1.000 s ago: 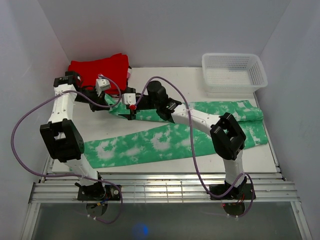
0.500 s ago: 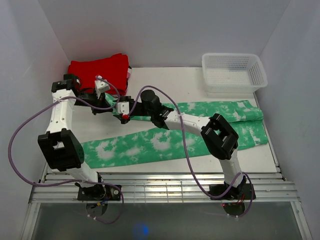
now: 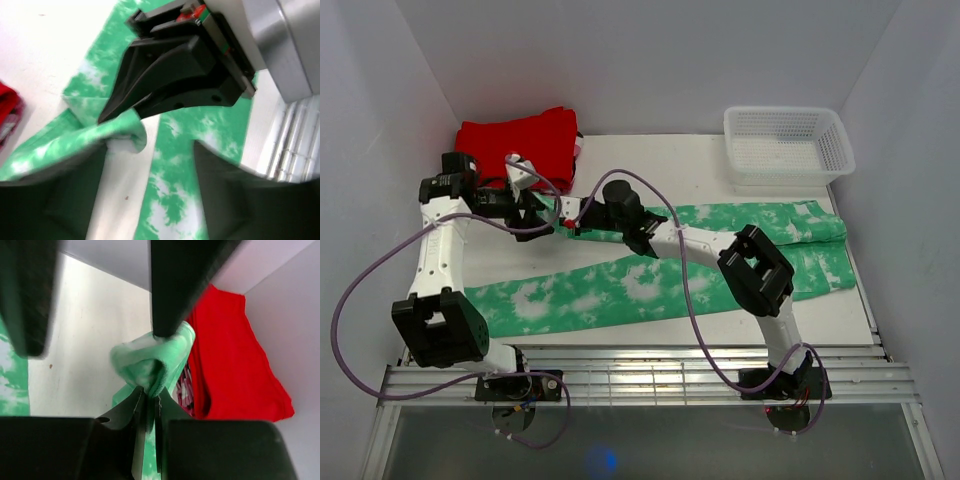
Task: Fold and stack the trousers
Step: Flatten the trousers out
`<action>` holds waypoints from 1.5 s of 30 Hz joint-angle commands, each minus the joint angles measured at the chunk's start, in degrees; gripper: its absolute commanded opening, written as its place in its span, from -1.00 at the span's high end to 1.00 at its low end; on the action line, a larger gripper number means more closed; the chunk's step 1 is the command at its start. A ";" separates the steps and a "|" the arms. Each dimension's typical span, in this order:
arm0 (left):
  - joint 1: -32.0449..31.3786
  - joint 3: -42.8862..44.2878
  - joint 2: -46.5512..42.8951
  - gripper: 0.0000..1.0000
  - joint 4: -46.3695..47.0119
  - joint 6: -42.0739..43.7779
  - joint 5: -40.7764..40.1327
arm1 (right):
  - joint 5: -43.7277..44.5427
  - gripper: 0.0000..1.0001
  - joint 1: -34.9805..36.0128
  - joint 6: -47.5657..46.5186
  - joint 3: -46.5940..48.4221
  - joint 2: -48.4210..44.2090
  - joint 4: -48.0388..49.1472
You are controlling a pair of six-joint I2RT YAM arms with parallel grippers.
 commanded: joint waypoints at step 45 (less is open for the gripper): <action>-9.05 -39.05 -38.85 0.80 67.44 -5.66 -13.73 | -31.07 0.77 -10.31 84.21 4.08 -9.05 2.44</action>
